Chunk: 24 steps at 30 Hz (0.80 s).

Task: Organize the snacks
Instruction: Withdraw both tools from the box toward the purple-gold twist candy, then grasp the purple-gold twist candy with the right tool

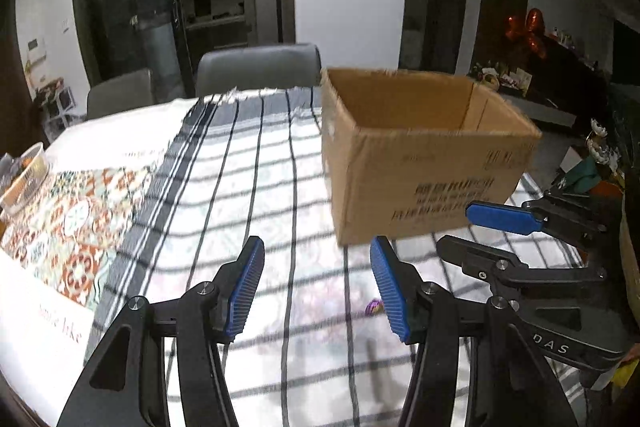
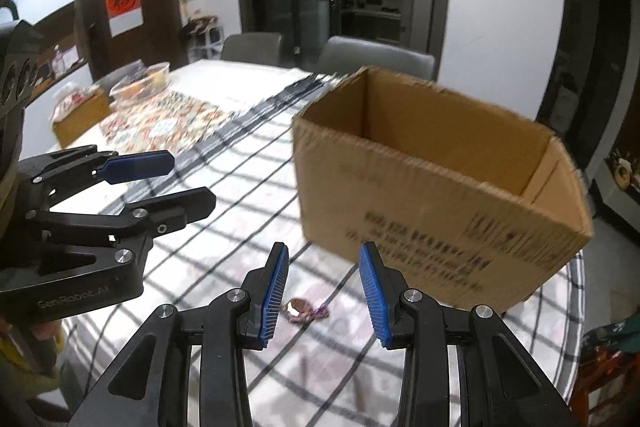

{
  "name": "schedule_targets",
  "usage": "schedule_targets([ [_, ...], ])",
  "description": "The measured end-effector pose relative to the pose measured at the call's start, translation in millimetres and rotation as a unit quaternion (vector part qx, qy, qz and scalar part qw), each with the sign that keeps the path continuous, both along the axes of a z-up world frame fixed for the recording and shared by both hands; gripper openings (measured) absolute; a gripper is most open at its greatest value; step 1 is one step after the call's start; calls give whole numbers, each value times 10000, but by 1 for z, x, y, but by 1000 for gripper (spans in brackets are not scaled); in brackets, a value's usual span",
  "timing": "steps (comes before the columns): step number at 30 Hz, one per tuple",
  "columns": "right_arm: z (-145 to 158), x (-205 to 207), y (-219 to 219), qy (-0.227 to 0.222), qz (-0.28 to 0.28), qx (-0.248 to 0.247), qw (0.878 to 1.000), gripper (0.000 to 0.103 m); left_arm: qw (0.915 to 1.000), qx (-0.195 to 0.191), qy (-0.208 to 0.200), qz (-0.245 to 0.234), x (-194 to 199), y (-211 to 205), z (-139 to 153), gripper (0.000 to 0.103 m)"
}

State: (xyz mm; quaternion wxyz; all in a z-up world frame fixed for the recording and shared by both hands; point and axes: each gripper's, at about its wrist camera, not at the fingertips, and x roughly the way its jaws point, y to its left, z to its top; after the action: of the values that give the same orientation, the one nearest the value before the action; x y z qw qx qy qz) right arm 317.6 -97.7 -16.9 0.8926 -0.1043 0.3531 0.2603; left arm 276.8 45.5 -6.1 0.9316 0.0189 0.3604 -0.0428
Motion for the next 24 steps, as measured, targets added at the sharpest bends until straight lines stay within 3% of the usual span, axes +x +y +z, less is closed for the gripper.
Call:
schedule_targets([
  [10, -51, 12, 17, 789, 327, -200, 9961, 38, 9984, -4, 536, 195, -10, 9, -48, 54],
  [24, -88, 31, 31, 1088, 573, -540, 9909, 38, 9968, 11, 768, 228, 1, 9, -70, 54],
])
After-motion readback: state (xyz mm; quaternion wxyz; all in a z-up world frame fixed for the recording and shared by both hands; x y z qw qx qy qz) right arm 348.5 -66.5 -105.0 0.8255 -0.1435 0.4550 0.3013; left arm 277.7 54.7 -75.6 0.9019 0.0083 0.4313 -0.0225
